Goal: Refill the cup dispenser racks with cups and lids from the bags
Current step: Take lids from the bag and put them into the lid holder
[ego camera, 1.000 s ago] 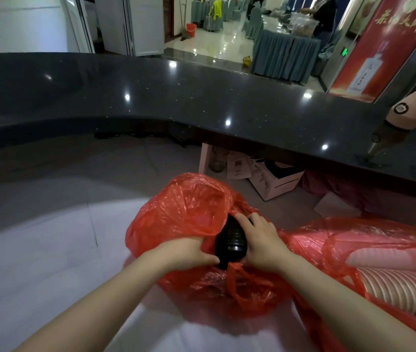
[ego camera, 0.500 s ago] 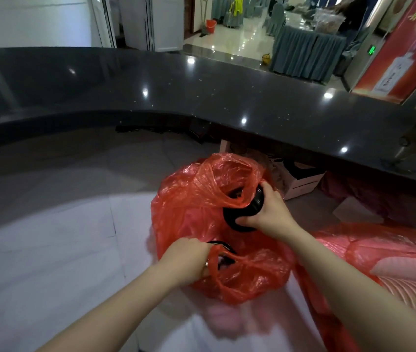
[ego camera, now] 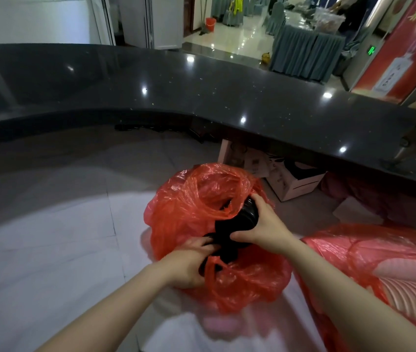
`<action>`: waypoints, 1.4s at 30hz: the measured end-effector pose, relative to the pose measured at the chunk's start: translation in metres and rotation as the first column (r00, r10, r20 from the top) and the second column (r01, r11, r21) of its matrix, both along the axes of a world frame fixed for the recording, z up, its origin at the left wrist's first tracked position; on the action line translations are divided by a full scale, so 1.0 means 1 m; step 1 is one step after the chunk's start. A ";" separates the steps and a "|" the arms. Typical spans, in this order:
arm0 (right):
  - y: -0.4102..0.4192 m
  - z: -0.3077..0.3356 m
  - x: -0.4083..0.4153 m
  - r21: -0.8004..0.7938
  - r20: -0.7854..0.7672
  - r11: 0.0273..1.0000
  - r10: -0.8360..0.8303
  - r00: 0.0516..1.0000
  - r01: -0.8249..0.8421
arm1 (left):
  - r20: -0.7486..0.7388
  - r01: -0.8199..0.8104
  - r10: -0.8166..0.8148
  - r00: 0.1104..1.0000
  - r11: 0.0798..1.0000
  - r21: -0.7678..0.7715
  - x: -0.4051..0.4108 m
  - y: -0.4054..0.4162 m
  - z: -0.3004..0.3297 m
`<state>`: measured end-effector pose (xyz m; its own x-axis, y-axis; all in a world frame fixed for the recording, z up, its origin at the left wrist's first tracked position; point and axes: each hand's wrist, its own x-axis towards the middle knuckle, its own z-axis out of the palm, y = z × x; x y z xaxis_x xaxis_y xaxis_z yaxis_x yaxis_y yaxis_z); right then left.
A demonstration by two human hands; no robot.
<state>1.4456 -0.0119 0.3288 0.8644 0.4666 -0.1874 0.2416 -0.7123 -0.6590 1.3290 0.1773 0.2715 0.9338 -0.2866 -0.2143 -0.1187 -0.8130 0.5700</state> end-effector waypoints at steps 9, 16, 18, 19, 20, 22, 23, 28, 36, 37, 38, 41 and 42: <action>-0.001 -0.014 -0.015 -0.088 0.100 0.996 0.039 0.994 -0.030 | -0.052 -0.596 0.597 0.801 0.784 -0.173 0.007 0.004 0.007; -0.001 -0.005 -0.013 0.193 -0.049 0.981 -0.019 0.999 0.029 | -0.170 -0.565 0.557 0.813 0.825 0.000 0.015 0.004 -0.008; -0.004 0.000 -0.010 0.312 -0.156 0.948 -0.019 0.988 0.067 | -0.153 -0.625 0.612 0.776 0.778 -0.056 0.015 0.011 -0.007; -0.004 0.003 -0.009 0.372 -0.213 0.924 -0.003 0.977 0.084 | -0.131 -0.653 0.641 0.756 0.753 -0.080 0.016 0.015 -0.004; -0.004 0.006 -0.008 0.434 -0.263 0.896 0.028 0.964 0.093 | -0.109 -0.675 0.666 0.738 0.729 -0.117 0.016 0.018 -0.001; -0.001 0.012 -0.004 0.544 -0.336 0.835 0.126 0.933 0.083 | -0.051 -0.692 0.699 0.713 0.692 -0.206 0.018 0.024 0.009; 0.000 0.016 -0.002 0.573 -0.351 0.817 0.180 0.919 0.058 | -0.025 -0.698 0.715 0.698 0.673 -0.244 0.018 0.026 0.017; 0.007 0.041 0.004 0.480 -0.242 0.875 0.206 0.948 -0.068 | 0.081 -0.696 0.753 0.653 0.639 -0.328 0.010 0.027 0.062; -0.003 0.074 0.007 0.700 -0.182 0.699 0.373 0.910 -0.147 | 0.168 -0.816 0.917 0.361 0.398 -0.420 -0.038 0.016 0.098; -0.006 0.074 0.008 0.739 -0.192 0.663 0.377 0.906 -0.120 | 0.155 -0.829 0.935 0.319 0.355 -0.432 -0.045 0.012 0.100; -0.009 0.075 0.007 0.777 -0.206 0.622 0.392 0.897 -0.093 | 0.139 -0.838 0.950 0.280 0.313 -0.447 -0.053 0.008 0.103; -0.014 0.079 0.004 0.854 -0.277 0.520 0.473 0.836 -0.011 | 0.045 -0.824 0.986 0.162 0.160 -0.543 -0.074 -0.012 0.110; -0.015 0.080 0.001 0.867 -0.289 0.499 0.509 0.811 -0.005 | 0.009 -0.809 0.992 0.128 0.109 -0.578 -0.080 -0.020 0.111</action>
<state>1.4471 -0.0266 0.4089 0.5890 0.8043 0.0784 -0.1862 0.2296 -0.9553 1.2488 0.1569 0.3830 0.4742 0.8804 -0.0011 0.3150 -0.1685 0.9340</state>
